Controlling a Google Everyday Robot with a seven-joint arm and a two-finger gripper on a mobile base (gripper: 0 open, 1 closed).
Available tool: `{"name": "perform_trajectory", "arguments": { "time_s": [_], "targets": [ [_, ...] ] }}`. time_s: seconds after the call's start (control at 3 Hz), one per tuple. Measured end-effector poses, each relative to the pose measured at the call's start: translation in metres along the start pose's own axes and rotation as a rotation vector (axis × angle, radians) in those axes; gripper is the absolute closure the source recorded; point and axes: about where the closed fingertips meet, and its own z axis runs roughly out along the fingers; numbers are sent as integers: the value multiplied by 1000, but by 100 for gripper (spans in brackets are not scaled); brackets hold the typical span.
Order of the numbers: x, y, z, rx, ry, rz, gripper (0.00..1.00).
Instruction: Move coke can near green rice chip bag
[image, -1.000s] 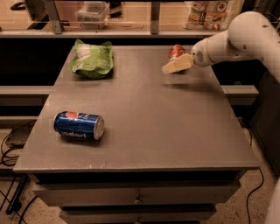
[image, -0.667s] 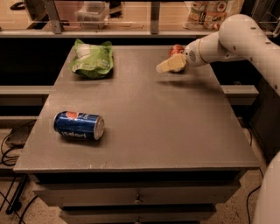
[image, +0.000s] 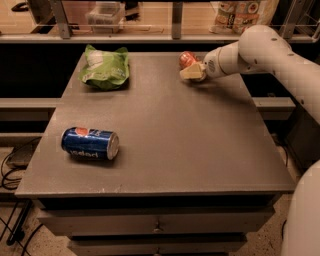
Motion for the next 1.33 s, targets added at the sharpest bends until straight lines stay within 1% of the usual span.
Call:
{"name": "perform_trajectory", "arguments": {
  "time_s": [0.33,0.67,1.0,1.33],
  "targets": [
    [-7,-2,3,15,-21,-25,62],
    [-32,14,1,-26,-60,-101,85],
    [-59,49,2,-125,-95,-208,100],
    [-70,88,4,-230,-109,-281,100]
  ]
}}
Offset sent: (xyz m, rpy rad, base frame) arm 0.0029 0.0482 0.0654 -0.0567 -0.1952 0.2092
